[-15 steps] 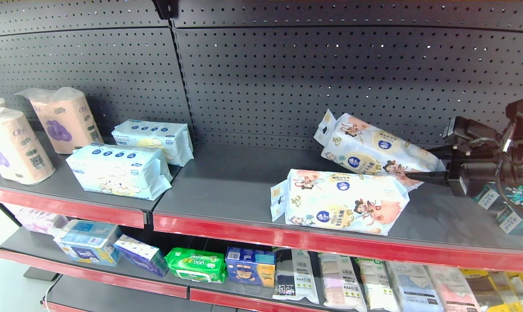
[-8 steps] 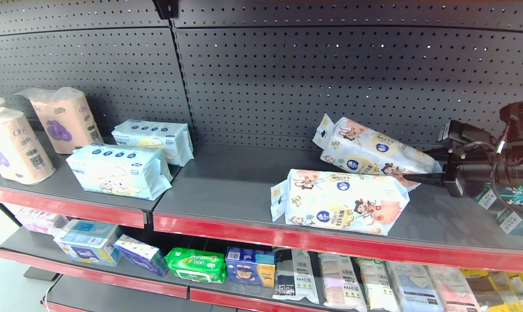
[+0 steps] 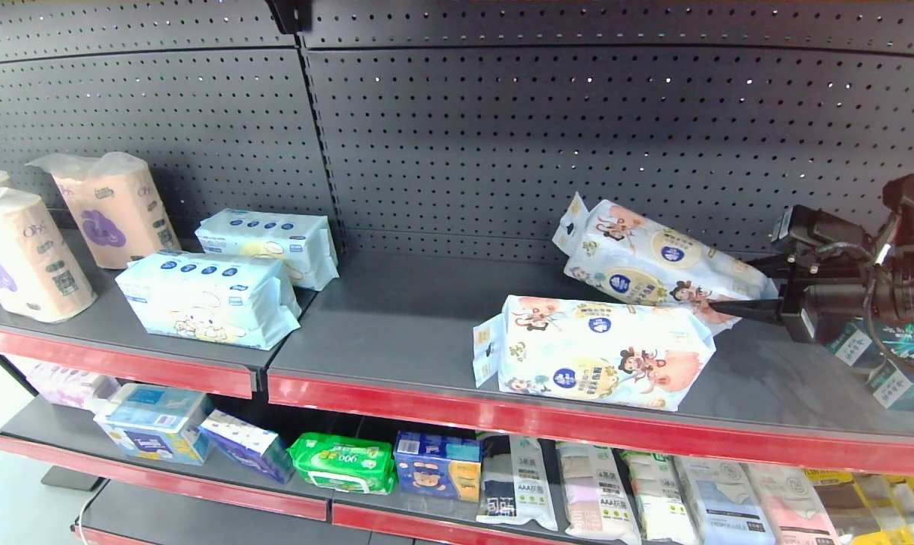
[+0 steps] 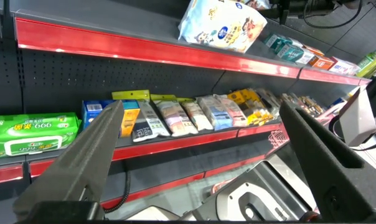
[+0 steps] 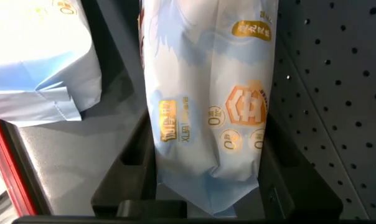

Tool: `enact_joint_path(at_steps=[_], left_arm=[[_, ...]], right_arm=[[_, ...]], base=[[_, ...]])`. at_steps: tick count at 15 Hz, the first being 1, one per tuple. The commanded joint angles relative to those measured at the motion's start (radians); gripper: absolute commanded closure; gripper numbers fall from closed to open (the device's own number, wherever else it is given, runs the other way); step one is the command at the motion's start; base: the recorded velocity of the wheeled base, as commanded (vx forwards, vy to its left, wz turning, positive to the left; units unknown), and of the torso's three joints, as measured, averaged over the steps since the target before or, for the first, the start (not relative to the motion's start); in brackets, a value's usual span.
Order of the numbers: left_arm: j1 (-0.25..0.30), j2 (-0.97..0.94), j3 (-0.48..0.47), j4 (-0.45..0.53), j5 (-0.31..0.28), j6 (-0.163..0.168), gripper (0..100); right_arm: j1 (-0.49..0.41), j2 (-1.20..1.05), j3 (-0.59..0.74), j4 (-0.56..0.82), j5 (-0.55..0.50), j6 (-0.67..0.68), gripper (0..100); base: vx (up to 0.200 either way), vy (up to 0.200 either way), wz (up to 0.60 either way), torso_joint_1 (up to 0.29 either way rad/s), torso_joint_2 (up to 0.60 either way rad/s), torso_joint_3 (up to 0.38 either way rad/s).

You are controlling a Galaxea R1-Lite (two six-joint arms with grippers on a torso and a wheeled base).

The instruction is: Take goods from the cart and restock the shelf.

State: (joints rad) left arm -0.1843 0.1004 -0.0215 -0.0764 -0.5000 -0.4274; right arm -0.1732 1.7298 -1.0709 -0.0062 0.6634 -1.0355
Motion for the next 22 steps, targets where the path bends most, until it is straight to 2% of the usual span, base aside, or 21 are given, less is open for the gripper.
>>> enact_joint_path(at_steps=[1, 9, 12, 14, 18, 22], left_arm=[[-0.001, 0.001, 0.000, 0.000, 0.000, -0.001, 0], [0.000, 0.001, 0.008, 0.000, 0.001, 0.013, 0], [0.000, -0.001, 0.012, -0.002, 0.001, 0.013, 0], [0.000, -0.001, 0.012, -0.003, 0.001, 0.012, 0], [0.000, -0.001, 0.012, -0.003, 0.001, 0.012, 0], [0.000, -0.001, 0.012, -0.003, 0.001, 0.013, 0]], right_arm=[[0.000, -0.007, 0.000, -0.009, 0.001, 0.000, 100], [0.006, -0.022, 0.051, -0.112, -0.019, 0.009, 100], [0.018, -0.041, 0.083, -0.179, -0.051, 0.114, 100], [0.021, -0.049, 0.094, -0.179, -0.057, 0.158, 100], [0.032, -0.035, 0.075, -0.164, -0.059, 0.157, 100], [0.067, -0.021, 0.066, -0.118, -0.061, 0.103, 100]], base=[[0.000, 0.000, 0.00, 0.000, 0.00, 0.000], [0.000, 0.000, 0.00, 0.000, 0.00, 0.000], [0.000, 0.000, 0.00, 0.000, 0.00, 0.000], [0.000, 0.000, 0.00, 0.000, 0.00, 0.000], [0.000, 0.000, 0.00, 0.000, 0.00, 0.000], [0.000, 0.000, 0.00, 0.000, 0.00, 0.000]])
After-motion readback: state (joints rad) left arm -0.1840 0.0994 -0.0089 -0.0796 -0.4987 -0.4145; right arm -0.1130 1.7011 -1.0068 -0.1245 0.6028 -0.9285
